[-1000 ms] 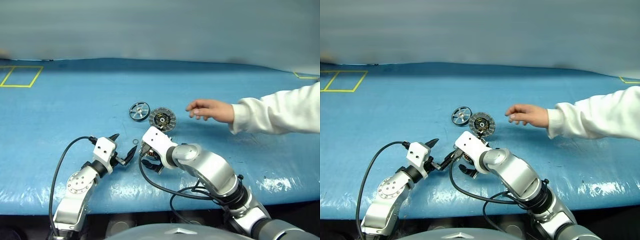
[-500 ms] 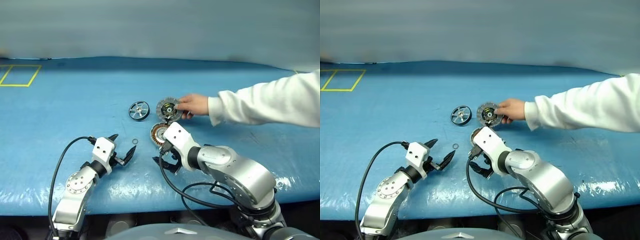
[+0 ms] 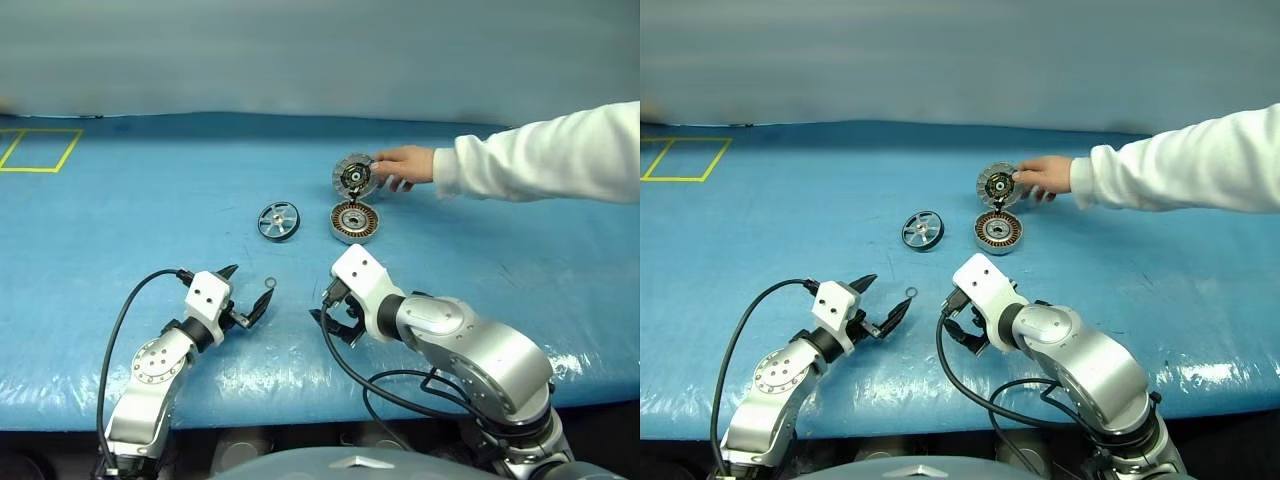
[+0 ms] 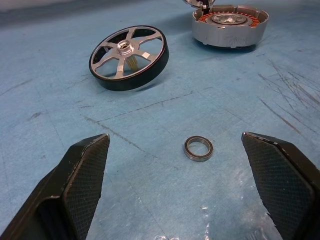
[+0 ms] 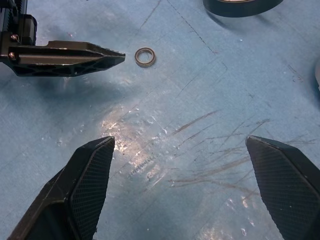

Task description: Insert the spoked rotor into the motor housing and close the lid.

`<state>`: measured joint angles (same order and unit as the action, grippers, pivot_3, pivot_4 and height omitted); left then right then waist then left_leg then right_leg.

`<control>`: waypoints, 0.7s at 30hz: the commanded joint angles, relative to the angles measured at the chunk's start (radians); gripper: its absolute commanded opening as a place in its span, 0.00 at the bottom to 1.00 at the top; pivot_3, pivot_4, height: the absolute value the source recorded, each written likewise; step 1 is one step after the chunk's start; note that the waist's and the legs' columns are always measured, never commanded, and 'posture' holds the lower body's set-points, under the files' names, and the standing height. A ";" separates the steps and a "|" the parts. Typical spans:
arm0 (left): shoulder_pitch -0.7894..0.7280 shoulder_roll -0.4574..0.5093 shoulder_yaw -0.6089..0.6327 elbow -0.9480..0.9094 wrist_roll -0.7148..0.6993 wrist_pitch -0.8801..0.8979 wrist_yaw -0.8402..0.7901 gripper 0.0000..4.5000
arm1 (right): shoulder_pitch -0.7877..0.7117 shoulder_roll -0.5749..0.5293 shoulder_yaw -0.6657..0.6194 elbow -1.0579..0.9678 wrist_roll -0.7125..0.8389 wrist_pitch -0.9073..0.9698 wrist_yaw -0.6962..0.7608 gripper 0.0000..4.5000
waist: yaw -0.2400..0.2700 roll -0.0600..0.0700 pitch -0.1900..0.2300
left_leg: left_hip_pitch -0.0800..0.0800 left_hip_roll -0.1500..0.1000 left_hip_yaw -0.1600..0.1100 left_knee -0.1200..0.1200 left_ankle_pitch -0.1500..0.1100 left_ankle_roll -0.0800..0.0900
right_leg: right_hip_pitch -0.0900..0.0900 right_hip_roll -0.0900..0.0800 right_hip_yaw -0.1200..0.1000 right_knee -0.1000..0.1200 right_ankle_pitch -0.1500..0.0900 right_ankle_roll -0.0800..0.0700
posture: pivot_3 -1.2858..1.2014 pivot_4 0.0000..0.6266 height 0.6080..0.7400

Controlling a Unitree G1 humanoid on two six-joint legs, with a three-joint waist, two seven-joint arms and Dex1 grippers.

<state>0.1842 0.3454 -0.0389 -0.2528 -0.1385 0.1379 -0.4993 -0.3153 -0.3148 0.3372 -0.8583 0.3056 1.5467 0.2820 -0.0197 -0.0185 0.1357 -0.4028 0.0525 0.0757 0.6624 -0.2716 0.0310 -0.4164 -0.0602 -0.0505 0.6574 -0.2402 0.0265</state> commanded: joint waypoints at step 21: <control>-0.016 -0.005 -0.006 0.034 -0.006 -0.065 -0.018 1.00 | -0.296 -0.168 0.126 0.516 -0.131 -0.396 0.040 0.98 | -0.001 0.000 0.001 | 0.000 -0.001 0.001 0.001 0.000 0.000 | 0.000 0.001 0.002 0.000 0.001 0.001 | 0.52 0.24 1.00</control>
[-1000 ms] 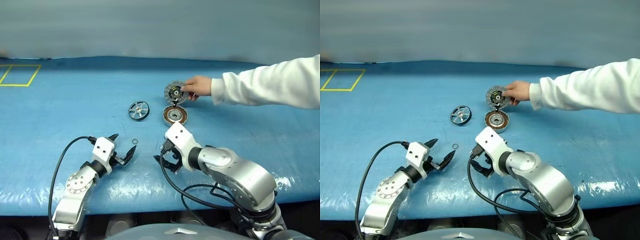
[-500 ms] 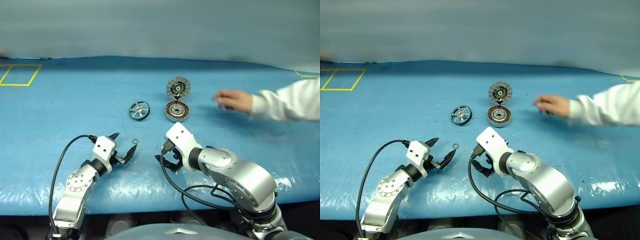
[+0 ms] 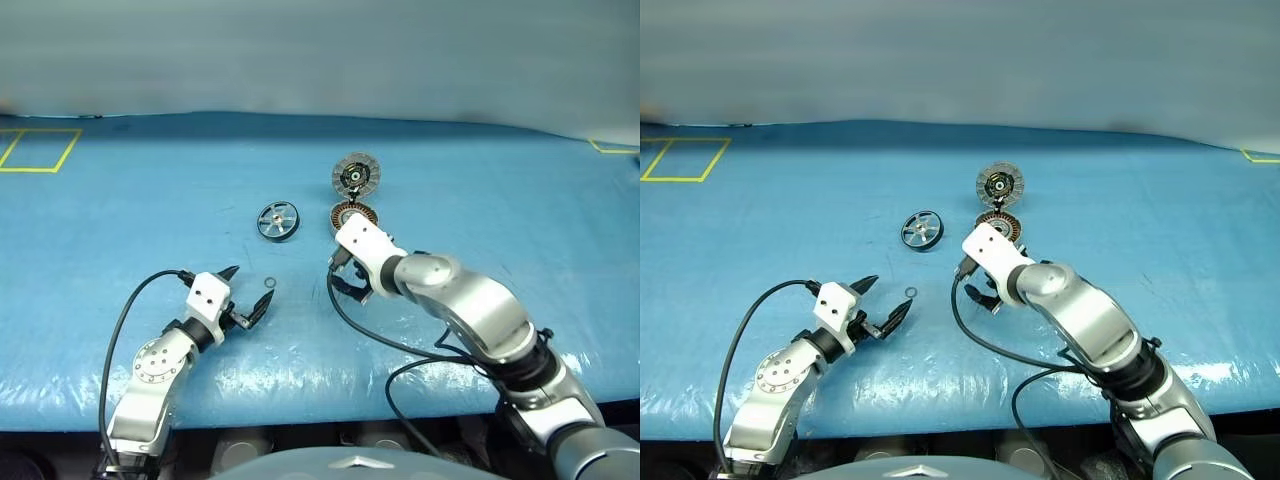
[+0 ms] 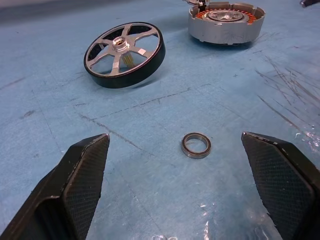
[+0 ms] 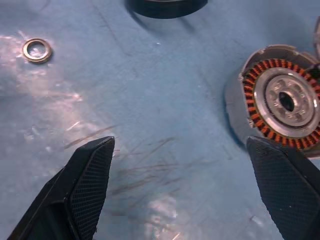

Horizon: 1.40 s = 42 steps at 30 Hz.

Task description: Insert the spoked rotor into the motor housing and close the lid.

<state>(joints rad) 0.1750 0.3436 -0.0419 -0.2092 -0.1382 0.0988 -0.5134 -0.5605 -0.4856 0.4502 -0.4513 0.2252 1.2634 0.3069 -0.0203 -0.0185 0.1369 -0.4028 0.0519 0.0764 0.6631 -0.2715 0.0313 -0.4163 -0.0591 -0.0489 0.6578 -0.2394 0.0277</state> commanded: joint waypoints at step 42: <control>0.034 -0.006 0.002 -0.013 -0.008 -0.050 -0.004 1.00 | 0.152 0.296 0.051 0.022 -0.169 0.202 0.080 0.43 | -0.002 -0.003 -0.005 | 0.004 0.001 0.001 0.000 0.000 0.000 | 0.003 -0.001 0.000 0.002 0.000 0.000 | 0.52 0.24 1.00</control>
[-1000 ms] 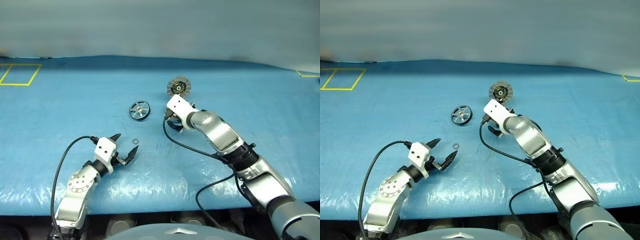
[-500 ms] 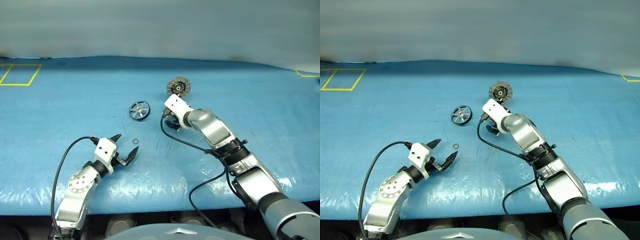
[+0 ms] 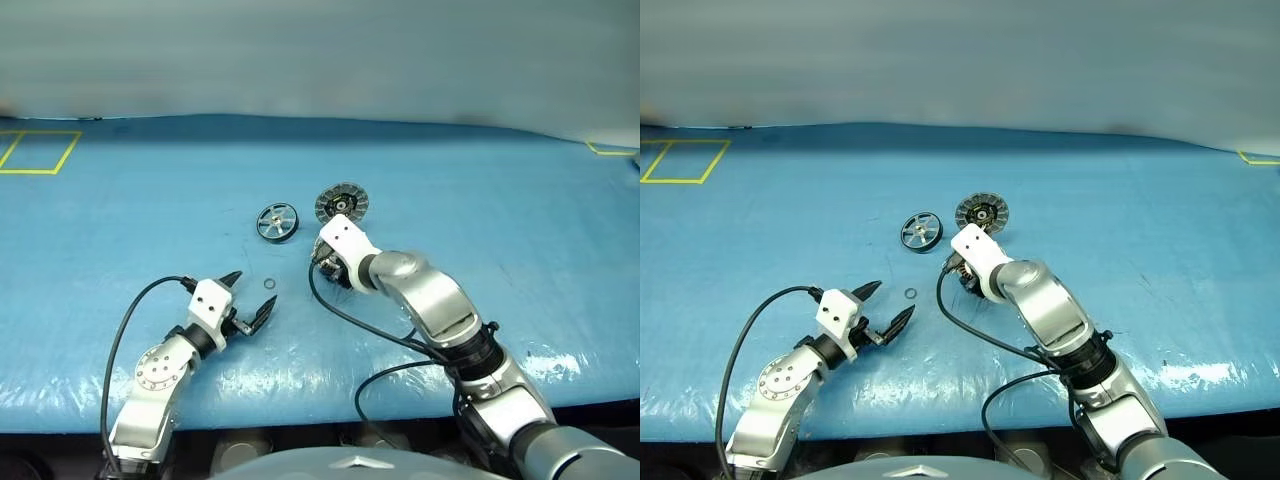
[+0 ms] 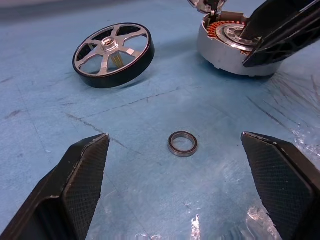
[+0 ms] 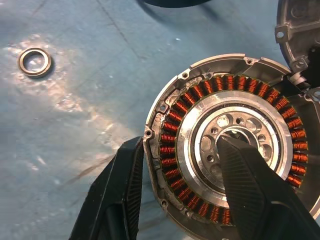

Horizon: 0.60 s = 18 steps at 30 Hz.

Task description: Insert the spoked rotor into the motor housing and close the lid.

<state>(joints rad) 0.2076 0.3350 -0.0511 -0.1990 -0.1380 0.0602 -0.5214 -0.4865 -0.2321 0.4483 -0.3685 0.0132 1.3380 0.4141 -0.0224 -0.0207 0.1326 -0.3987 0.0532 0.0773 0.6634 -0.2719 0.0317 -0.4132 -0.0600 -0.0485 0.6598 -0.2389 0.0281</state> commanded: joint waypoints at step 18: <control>0.008 0.008 0.015 -0.048 -0.008 0.007 0.012 1.00 | 0.120 0.238 -0.001 -0.273 0.117 0.276 -0.172 0.43 | -0.006 -0.001 0.000 | -0.001 0.000 0.000 0.000 0.000 -0.001 | -0.001 0.000 0.000 0.000 -0.001 -0.002 | 0.52 0.24 1.00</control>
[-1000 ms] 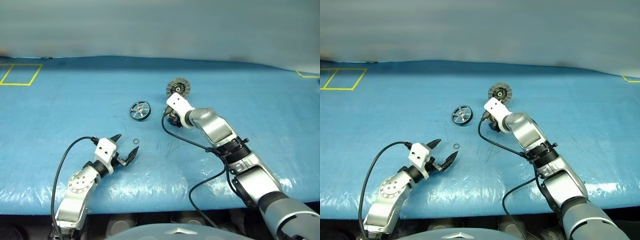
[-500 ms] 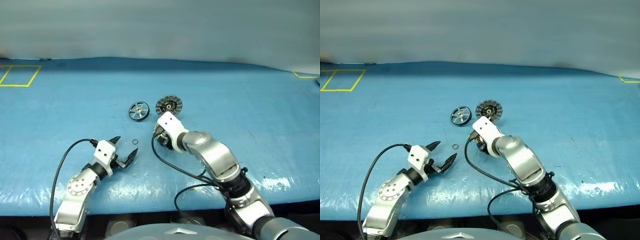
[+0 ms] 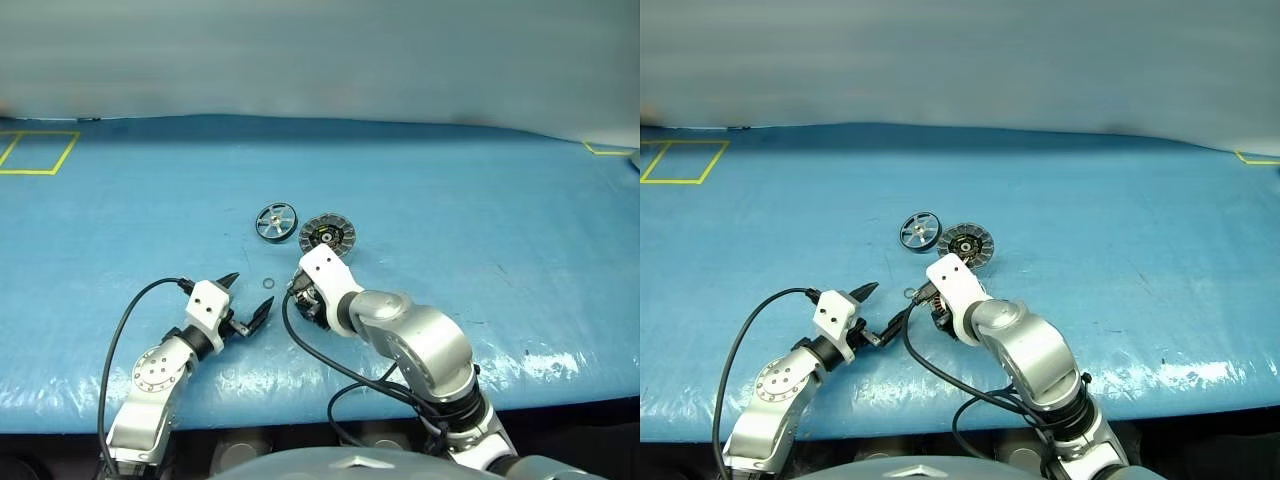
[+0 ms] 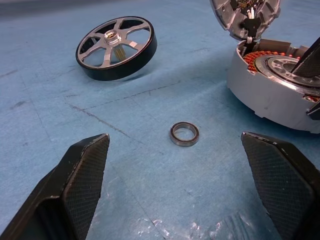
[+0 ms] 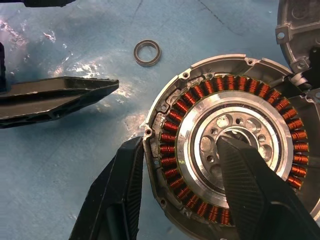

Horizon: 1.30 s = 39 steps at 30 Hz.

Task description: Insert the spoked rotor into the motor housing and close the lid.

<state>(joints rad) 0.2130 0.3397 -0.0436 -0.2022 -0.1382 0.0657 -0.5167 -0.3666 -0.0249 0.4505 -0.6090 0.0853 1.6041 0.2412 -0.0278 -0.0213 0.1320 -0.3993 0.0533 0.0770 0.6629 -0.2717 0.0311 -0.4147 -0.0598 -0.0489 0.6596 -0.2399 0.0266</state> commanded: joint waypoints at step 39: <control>-0.096 0.122 0.050 0.076 -0.078 -0.017 -0.169 1.00 | 0.618 -0.292 -0.197 0.129 0.104 -1.397 0.227 0.76 | 0.019 0.001 0.004 | 0.000 -0.005 -0.001 0.003 -0.001 0.002 | 0.002 -0.001 0.004 -0.001 -0.006 0.009 | 0.52 0.24 1.00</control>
<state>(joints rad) 0.1337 0.4477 0.0077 -0.1403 -0.2216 0.0760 -0.6698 0.2419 -0.3245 0.2691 -0.4834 0.1930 0.2629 0.4731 -0.0090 -0.0206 0.1359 -0.3994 0.0487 0.0755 0.6659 -0.2725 0.0332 -0.4123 -0.0605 -0.0456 0.6592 -0.2463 0.0342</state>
